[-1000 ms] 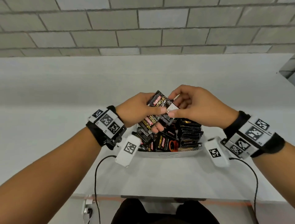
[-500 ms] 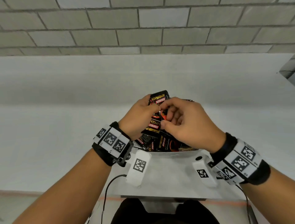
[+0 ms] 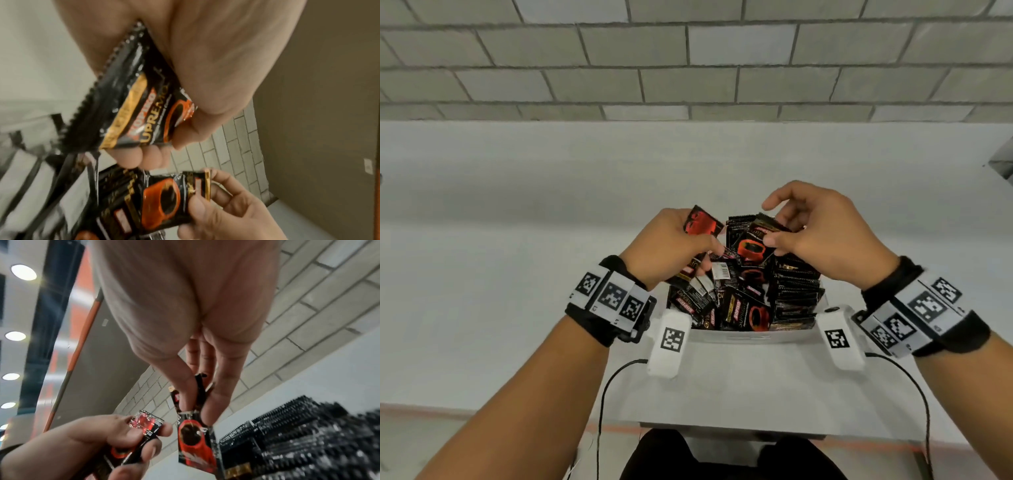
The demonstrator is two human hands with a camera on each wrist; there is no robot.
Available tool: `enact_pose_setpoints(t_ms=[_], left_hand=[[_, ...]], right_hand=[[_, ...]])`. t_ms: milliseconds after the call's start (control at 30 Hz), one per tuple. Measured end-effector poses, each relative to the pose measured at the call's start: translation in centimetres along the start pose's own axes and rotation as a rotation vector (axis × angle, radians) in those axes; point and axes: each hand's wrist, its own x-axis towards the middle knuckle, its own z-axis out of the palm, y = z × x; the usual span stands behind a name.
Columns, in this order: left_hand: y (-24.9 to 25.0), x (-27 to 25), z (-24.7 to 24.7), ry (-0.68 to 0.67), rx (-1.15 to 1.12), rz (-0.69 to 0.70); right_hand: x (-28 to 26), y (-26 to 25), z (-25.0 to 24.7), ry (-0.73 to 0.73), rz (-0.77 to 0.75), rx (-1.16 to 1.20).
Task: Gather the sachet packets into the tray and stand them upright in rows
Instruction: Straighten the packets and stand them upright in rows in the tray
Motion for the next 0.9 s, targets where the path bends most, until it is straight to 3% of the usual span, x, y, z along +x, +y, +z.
enact_pose_setpoints(t_ms=[100, 300, 433, 567, 900], left_hand=[[0.7, -0.1, -0.5, -0.168, 0.318, 0.040], [1.3, 1.1, 2.8, -0.510, 0.966, 0.134], [0.8, 2.9, 5.2, -0.652, 1.267, 0.047], [0.7, 3.9, 6.3, -0.735, 1.317, -0.076], [1.0, 3.6, 5.5, -0.723, 1.217, -0.123]], right_hand=[[0.5, 0.7, 0.0, -0.097, 0.048, -0.134], [1.7, 1.6, 1.0, -0.159, -0.073, -0.537], [1.9, 1.6, 1.9, -0.309, -0.131, -0.805], [2.4, 1.6, 1.8, -0.354, -0.131, -0.786], [3.0, 2.5, 1.5, -0.282, -0.129, -0.683]])
